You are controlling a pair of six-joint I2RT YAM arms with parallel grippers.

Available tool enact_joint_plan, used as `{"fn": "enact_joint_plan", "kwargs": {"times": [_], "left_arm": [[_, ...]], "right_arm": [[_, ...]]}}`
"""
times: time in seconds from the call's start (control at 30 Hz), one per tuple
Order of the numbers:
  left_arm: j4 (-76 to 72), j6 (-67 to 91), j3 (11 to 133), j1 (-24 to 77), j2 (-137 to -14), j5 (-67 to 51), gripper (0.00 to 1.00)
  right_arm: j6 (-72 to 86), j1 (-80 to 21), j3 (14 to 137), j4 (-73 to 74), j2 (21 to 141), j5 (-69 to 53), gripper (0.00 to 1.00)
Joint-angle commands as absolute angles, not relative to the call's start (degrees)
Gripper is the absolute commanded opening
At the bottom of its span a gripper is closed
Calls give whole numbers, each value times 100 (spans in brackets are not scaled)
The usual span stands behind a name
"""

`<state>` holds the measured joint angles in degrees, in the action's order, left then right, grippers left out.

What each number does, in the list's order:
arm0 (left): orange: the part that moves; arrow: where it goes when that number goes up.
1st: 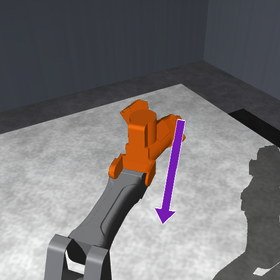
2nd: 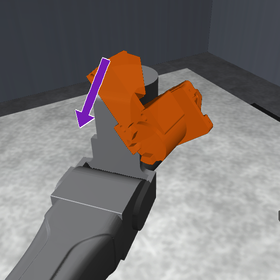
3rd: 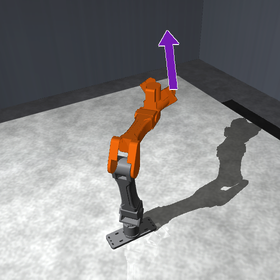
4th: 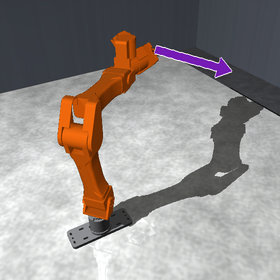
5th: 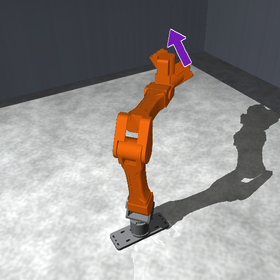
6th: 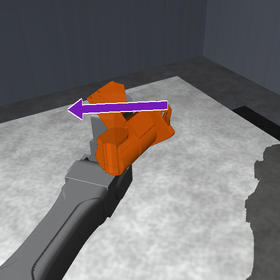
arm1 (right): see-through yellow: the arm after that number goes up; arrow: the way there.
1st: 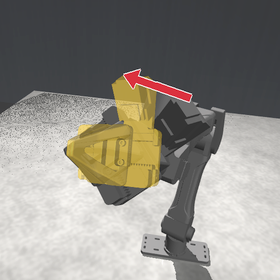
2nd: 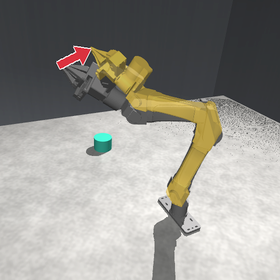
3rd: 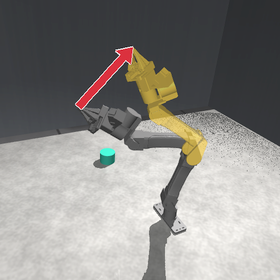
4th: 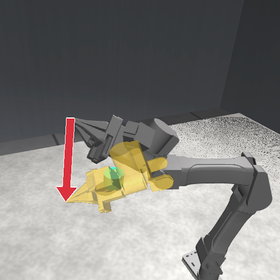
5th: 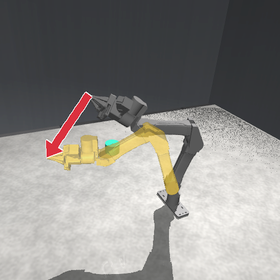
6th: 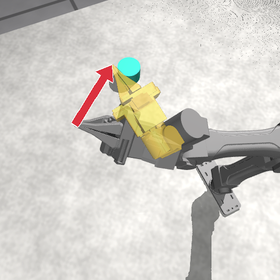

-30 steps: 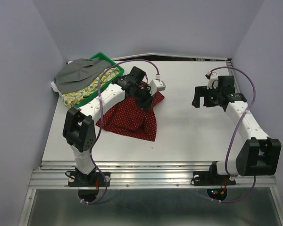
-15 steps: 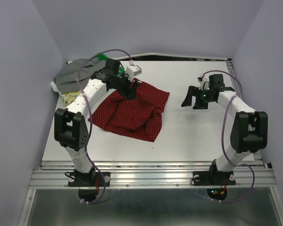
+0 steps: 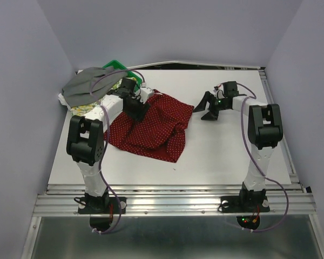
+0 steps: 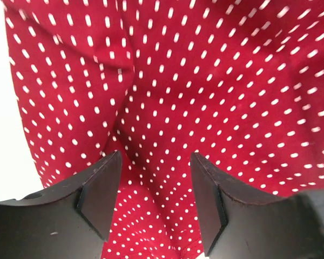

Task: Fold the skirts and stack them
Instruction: Move the skirt to the center of the board

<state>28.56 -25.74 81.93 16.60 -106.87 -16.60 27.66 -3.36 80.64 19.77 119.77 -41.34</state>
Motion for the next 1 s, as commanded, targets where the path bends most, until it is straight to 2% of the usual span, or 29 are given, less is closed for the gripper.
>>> {"fn": "enact_joint_plan", "kwargs": {"times": [0.0, 0.1, 0.2, 0.23, 0.27, 0.33, 0.5, 0.6, 0.63, 0.73, 0.87, 0.9, 0.97], "left_arm": [[2602, -2593, 8034, 1582, -10381, -1494, 64], [2575, -2488, 8077, 1468, -10257, -1547, 65], [2619, -2391, 8226, 1441, -10283, -1547, 67], [2628, -2382, 8261, 1441, -10309, -1573, 67], [2628, -2356, 8288, 1441, -10379, -1565, 67], [2619, -2338, 8279, 1441, -10467, -1521, 67], [2496, -2662, 7824, 1450, -10635, -1223, 66], [2566, -2969, 7568, 1468, -10774, -985, 59], [2627, -3040, 7524, 1476, -10819, -984, 55], [2934, -3329, 7331, 1555, -10916, -1028, 24], [3233, -3742, 6883, 1871, -10714, -1203, 12], [3487, -3831, 6734, 1950, -10583, -1335, 6], [3961, -4139, 6593, 2223, -10303, -1720, 3]], "right_arm": [[3392, -764, 8612, 1222, 12576, -3938, 80], [3577, -940, 8850, 906, 12937, -3736, 73], [3472, -1020, 9061, 905, 13140, -3700, 44], [3350, -1020, 9053, 931, 13114, -3674, 30], [3070, -1020, 8948, 1010, 12913, -3517, 12], [2744, -967, 8799, 1081, 12579, -3315, 1], [1426, -730, 8648, 1783, 11533, -2752, 1], [670, -581, 8806, 2608, 11330, -2454, 1], [503, -580, 8815, 2610, 11312, -2365, 1], [-260, -414, 8929, 3162, 11381, -2041, 1], [-614, -308, 8974, 3497, 11539, -1793, 1], [-798, -308, 8982, 3533, 11566, -1767, 1], [-1053, -255, 8948, 3568, 11627, -1504, 1]]}}
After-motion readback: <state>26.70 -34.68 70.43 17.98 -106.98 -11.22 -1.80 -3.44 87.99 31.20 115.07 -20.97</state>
